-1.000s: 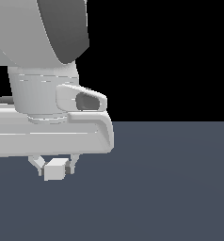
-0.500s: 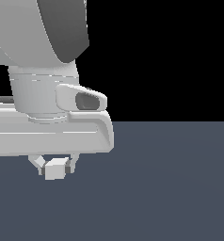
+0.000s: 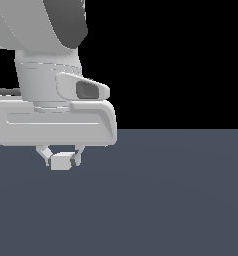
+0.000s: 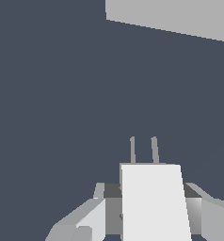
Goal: Plug the charger into the wall socket.
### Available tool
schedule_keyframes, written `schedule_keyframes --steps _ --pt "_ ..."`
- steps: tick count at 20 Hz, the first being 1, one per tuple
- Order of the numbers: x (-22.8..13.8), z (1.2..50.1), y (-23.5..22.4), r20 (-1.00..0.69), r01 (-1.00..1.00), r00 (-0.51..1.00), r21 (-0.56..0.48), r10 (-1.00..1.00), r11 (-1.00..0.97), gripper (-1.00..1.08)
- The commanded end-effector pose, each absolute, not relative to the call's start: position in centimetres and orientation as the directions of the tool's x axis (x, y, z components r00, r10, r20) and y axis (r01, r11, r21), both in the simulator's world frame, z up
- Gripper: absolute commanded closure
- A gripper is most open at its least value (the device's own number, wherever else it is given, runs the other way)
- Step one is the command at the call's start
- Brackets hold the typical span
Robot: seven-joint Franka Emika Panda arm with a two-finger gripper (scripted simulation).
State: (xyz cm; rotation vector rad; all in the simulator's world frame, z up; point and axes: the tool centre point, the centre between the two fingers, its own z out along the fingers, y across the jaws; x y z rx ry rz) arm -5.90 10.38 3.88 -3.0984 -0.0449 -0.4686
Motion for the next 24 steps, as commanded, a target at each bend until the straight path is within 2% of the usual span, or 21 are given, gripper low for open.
schedule_keyframes --steps 1,12,24 --pt "-5.1 5.0 10.5 0.297 -0.017 0.955 -0.005 -0.017 -1.0 1.08" --pt "-1.7 9.3 10.2 0.297 -0.197 0.936 -0.002 -0.189 -0.98 1.08" --pt "-1.1 10.0 10.0 0.296 -0.227 0.93 0.0 -0.217 -0.974 1.08"
